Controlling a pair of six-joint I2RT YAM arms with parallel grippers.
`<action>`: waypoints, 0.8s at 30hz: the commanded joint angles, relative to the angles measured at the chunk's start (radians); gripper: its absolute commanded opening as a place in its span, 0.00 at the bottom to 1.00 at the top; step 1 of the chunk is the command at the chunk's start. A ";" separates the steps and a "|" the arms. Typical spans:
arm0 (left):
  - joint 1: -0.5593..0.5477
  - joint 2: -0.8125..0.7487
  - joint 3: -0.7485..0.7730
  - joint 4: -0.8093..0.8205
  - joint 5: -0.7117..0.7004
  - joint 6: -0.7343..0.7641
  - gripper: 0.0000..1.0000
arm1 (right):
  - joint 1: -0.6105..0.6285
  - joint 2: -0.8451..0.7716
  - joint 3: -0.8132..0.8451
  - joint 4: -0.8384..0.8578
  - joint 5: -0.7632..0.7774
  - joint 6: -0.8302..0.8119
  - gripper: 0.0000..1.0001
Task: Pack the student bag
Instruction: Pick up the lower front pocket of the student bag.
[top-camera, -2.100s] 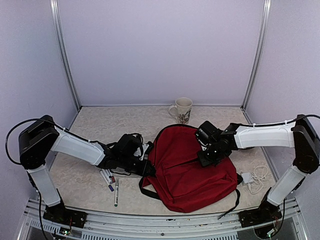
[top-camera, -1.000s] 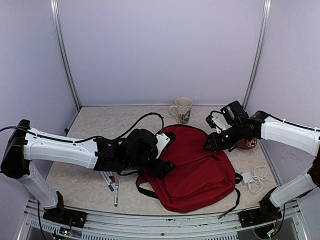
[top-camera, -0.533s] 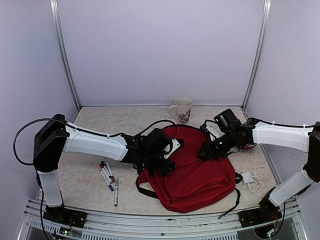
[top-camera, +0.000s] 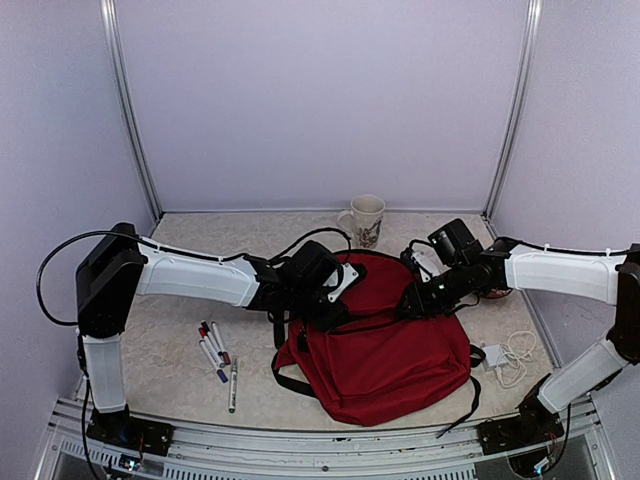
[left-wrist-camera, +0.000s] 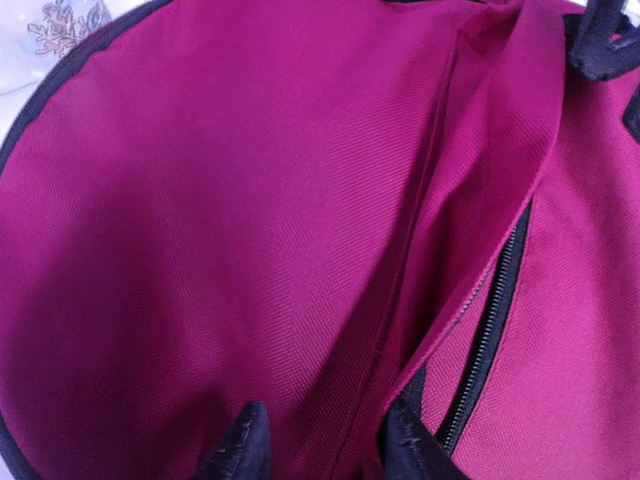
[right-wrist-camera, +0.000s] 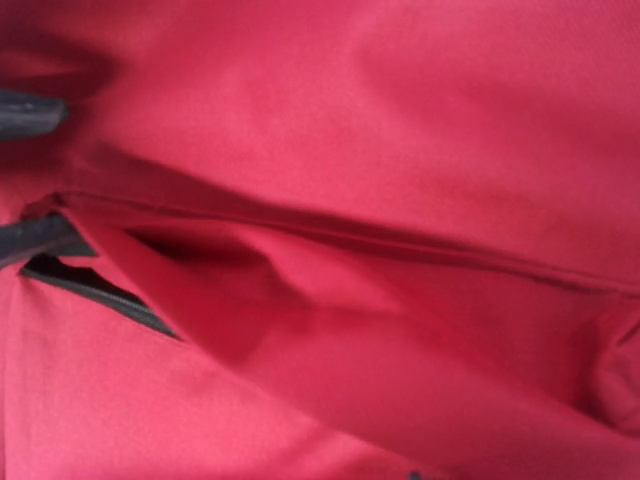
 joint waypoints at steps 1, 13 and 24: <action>0.008 0.032 0.011 0.000 0.012 -0.009 0.29 | 0.010 0.016 0.011 0.035 -0.053 -0.060 0.36; 0.054 -0.010 -0.034 0.084 0.114 -0.092 0.00 | 0.060 0.299 0.171 0.115 -0.151 -0.313 0.47; 0.089 -0.036 -0.092 0.143 0.150 -0.131 0.00 | 0.088 0.380 0.159 0.100 -0.409 -0.429 0.51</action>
